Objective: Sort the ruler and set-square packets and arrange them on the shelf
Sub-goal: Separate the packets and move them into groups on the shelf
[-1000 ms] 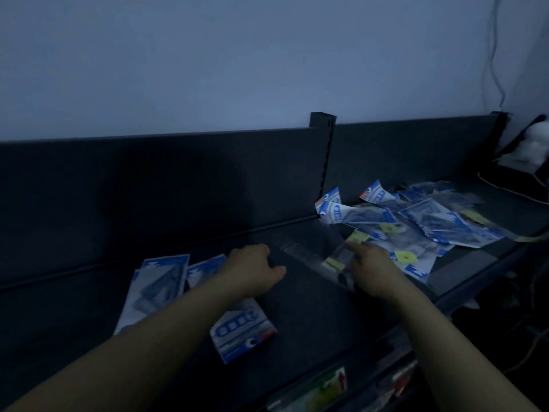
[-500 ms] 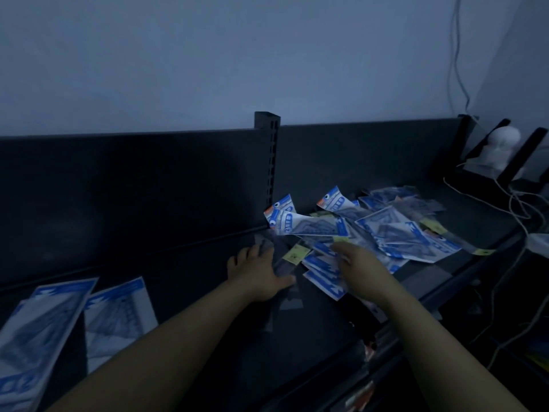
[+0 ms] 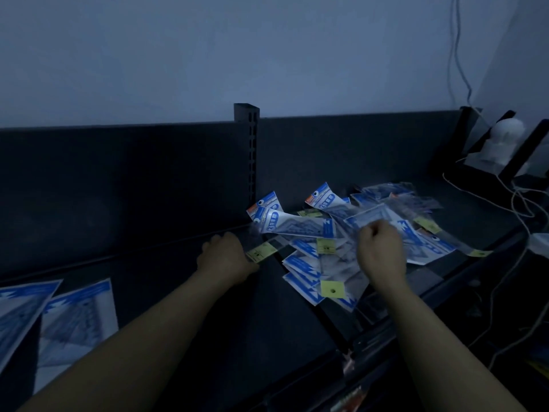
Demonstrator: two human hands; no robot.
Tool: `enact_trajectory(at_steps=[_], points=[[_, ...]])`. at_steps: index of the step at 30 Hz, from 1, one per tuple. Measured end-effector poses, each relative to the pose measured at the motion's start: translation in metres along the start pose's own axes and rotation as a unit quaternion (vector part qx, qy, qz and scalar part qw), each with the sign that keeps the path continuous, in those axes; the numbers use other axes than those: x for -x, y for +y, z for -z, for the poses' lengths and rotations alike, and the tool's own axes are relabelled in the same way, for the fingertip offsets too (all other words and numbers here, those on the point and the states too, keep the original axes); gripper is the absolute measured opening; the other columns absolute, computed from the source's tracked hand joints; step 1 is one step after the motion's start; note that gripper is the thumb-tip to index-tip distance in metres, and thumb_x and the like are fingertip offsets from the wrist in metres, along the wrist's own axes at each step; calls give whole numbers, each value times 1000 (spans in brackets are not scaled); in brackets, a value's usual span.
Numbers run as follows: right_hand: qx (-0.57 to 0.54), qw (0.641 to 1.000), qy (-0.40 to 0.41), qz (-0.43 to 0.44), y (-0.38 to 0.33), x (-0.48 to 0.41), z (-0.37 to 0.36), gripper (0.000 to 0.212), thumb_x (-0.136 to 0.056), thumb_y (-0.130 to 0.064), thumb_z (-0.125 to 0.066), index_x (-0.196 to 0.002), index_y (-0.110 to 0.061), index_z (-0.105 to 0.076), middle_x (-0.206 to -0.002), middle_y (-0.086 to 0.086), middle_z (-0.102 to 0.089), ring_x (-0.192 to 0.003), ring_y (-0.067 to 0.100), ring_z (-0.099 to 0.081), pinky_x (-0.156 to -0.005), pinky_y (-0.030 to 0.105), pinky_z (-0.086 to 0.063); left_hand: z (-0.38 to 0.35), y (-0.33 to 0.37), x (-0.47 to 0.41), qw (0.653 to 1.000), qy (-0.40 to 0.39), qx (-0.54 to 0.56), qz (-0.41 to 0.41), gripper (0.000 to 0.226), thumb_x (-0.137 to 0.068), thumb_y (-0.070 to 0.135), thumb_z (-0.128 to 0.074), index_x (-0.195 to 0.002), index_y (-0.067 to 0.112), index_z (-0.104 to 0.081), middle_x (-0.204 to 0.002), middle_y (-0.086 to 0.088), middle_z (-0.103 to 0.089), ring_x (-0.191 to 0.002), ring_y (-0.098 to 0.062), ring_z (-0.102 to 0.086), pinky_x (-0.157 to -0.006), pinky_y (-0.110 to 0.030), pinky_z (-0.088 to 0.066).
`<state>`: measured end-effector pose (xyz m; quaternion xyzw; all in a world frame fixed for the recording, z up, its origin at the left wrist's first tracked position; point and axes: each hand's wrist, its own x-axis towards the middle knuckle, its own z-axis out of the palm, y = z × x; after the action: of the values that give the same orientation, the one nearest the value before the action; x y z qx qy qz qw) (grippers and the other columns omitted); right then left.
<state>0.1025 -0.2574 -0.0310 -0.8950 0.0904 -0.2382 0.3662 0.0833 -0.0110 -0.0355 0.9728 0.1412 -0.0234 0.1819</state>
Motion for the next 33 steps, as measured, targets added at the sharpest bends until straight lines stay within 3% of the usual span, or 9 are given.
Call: enact_trajectory(at_steps=[3, 6, 12, 16, 21, 25, 29, 31, 33], points=[[-43, 997, 64, -6, 3, -5, 6, 20, -93, -22, -43, -100, -6, -54, -100, 10, -54, -78, 21, -49, -64, 30, -35, 10, 5, -2, 1000, -13, -5, -11, 50, -73, 31, -78, -110, 6, -58, -113, -11, -64, -103, -26, -63, -72, -27, -45], [-2, 997, -70, 40, 7, -5, 4, 29, -95, -26, -47, -113, -7, -60, -105, 9, -65, -86, 21, -58, -72, 30, -42, 22, 8, -3, 998, -64, -3, 5, 40, -69, 26, -82, -99, 7, -63, -87, -5, -68, -80, -20, -65, -61, -24, -46], [0, 980, -192, 46, 10, 10, -1, 32, -95, -27, -52, -124, -14, -57, -93, 1, -63, -70, 11, -59, -60, 26, -44, 19, 10, -2, 992, -122, -20, -1, 46, -71, 35, -81, -102, 5, -63, -89, -5, -61, -78, -18, -58, -64, -26, -44], [-50, 970, -237, 22, 14, 11, 4, 29, -97, -16, -48, -124, -15, -57, -108, 4, -66, -84, 19, -66, -77, 39, -56, 14, 7, 0, 995, -95, -2, -3, 49, -71, 34, -80, -105, 5, -61, -91, -5, -58, -81, -20, -57, -66, -25, -45], [-93, 946, -310, -5, 15, 19, 11, 45, -97, -2, -37, -138, -20, -47, -131, 8, -53, -94, 20, -62, -74, 31, -53, 18, -9, -1, 990, -82, 109, 32, 32, -72, 25, -79, -88, 4, -62, -82, -8, -60, -70, -18, -57, -54, -24, -41], [-124, 923, -365, 2, 16, 23, 10, 60, -94, 6, -32, -146, -25, -31, -140, 5, -47, -98, 23, -62, -76, 41, -49, 24, -18, 4, 941, -67, 325, 73, 32, -68, 17, -84, -87, -1, -66, -79, -11, -66, -64, -20, -59, -53, -24, -43], [-120, 944, -309, -1, 15, 23, 18, 60, -95, 6, -32, -146, -24, -28, -134, 4, -53, -86, 19, -60, -63, 29, -47, 15, 8, 19, 886, -126, 441, 71, 22, -76, 7, -78, -93, -2, -67, -74, -14, -67, -59, -24, -61, -55, -29, -49], [-75, 966, -249, -1, 24, 17, 28, 58, -93, 5, -35, -145, -20, -31, -135, 5, -53, -79, 16, -56, -54, 25, -42, 3, 26, 21, 890, -129, 435, 53, 15, -78, 7, -75, -87, 0, -65, -69, -11, -65, -54, -19, -59, -50, -27, -47], [-33, 976, -213, -17, 37, 10, 39, 53, -93, -1, -44, -142, -18, -35, -137, 6, -53, -91, 20, -59, -64, 30, -47, -6, 43, 22, 901, -129, 412, 30, 13, -82, 9, -73, -78, 3, -63, -67, -9, -63, -50, -16, -57, -46, -24, -45]])
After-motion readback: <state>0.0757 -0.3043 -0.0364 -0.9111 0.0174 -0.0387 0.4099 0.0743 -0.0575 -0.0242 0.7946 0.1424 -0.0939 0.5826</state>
